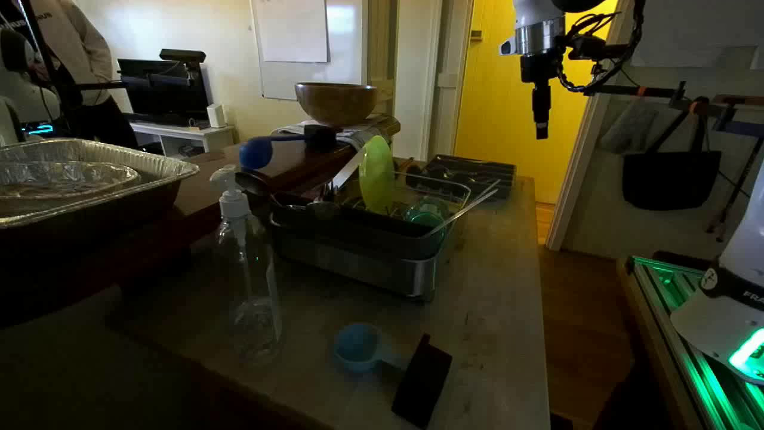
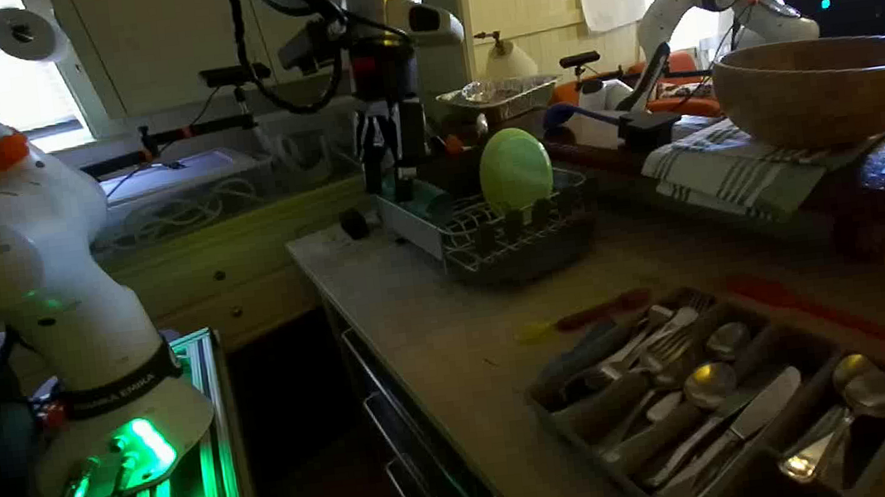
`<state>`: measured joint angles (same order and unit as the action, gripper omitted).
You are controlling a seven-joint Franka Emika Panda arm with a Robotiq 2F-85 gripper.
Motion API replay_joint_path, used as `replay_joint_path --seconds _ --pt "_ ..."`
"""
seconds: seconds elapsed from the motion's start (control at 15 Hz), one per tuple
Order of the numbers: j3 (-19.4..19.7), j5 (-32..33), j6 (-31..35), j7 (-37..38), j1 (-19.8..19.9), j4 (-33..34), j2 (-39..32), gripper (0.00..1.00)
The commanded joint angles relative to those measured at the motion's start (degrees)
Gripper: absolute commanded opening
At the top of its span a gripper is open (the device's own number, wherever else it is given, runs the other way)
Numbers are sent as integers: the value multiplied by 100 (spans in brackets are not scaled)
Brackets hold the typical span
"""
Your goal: Put the plate on the countertop
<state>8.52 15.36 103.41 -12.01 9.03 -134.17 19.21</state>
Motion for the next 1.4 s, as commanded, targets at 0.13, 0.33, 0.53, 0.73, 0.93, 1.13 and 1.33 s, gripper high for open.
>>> replay_joint_path --seconds 0.13,0.33,0.53,0.73,0.93,1.13,1.33 --pt "38 10 -12 11 -43 7 1 100" --pt "38 10 -12 11 -43 7 1 100" --pt "60 -96 222 -166 -119 0 -8 100" --pt "76 -358 1141 -522 -314 -11 -78 100" --pt "100 -915 2077 -918 -560 5 -224 100" --pt "96 -1585 2564 -1623 -891 53 -445 100" --pt "-35 -1218 2382 -1185 -687 12 -278 100"
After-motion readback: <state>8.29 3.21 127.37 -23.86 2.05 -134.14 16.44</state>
